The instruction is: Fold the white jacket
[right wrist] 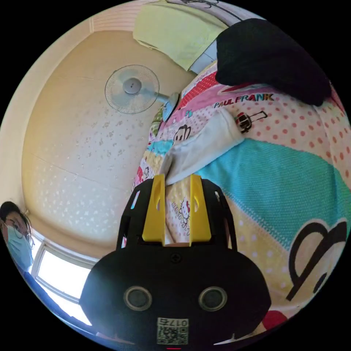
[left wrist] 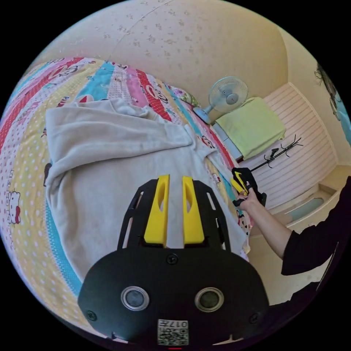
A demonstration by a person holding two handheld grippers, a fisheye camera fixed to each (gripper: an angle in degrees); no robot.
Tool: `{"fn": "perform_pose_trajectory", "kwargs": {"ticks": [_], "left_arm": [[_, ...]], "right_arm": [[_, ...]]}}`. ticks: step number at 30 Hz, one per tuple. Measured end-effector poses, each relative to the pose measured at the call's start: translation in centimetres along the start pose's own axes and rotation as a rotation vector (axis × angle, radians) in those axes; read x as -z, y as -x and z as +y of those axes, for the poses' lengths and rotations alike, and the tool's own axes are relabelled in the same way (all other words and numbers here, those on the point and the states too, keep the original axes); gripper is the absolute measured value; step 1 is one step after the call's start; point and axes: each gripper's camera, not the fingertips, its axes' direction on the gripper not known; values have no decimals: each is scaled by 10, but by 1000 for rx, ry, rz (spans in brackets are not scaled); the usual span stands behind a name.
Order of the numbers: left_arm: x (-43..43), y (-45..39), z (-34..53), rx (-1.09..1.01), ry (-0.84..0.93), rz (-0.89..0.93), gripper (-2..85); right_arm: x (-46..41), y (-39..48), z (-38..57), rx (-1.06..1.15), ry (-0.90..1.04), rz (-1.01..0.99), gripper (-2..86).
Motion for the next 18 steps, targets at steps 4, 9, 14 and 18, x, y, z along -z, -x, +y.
{"fn": "perform_pose_trajectory", "kwargs": {"ticks": [4, 9, 14, 18], "left_arm": [[-79, 67, 18, 127, 194, 145, 20], [-75, 131, 28, 249, 124, 438, -8], [-73, 150, 29, 208, 115, 470, -10], [-70, 162, 29, 203, 111, 486, -10]], "right_arm": [[20, 4, -53, 92, 6, 164, 117], [-21, 33, -132, 342, 221, 486, 135], [-93, 31, -176, 438, 589, 601, 120], [-109, 84, -194, 568, 727, 540, 76]]}}
